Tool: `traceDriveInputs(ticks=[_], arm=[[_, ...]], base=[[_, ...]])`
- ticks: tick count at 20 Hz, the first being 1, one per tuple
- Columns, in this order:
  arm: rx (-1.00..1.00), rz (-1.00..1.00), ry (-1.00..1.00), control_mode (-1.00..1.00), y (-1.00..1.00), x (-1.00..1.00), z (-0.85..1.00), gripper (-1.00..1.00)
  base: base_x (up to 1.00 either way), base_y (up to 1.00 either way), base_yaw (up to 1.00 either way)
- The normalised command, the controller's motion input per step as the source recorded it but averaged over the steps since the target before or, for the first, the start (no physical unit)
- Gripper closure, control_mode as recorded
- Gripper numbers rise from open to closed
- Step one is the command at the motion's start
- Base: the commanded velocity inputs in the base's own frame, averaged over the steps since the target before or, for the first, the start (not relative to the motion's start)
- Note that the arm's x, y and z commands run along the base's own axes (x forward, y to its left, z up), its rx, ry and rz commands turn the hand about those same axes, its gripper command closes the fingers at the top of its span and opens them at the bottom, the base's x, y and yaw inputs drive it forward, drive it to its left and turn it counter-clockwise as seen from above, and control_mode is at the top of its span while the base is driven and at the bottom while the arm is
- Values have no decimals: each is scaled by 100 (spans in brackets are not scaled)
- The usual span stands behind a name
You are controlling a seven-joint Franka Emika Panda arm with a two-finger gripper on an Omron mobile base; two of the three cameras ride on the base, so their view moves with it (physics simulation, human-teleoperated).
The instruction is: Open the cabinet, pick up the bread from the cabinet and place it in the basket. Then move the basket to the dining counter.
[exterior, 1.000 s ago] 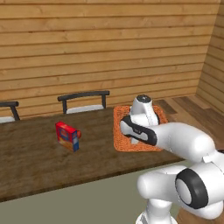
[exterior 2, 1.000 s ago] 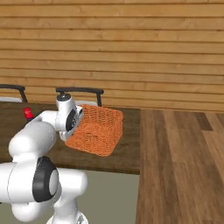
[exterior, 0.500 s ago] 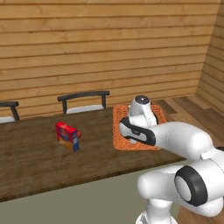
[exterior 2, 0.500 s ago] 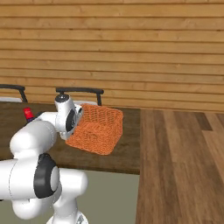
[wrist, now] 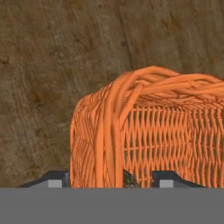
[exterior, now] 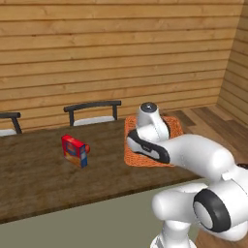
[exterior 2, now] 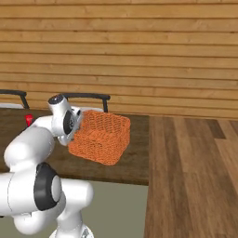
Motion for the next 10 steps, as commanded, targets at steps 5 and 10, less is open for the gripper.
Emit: traceDriveInputs(ticks=[5,10], arm=[[-5,-1,0,-100,2,-28,83,-100],[3,-15,6,-100,0,-85,93,-100]], base=[[0,0,0],[0,0,0]])
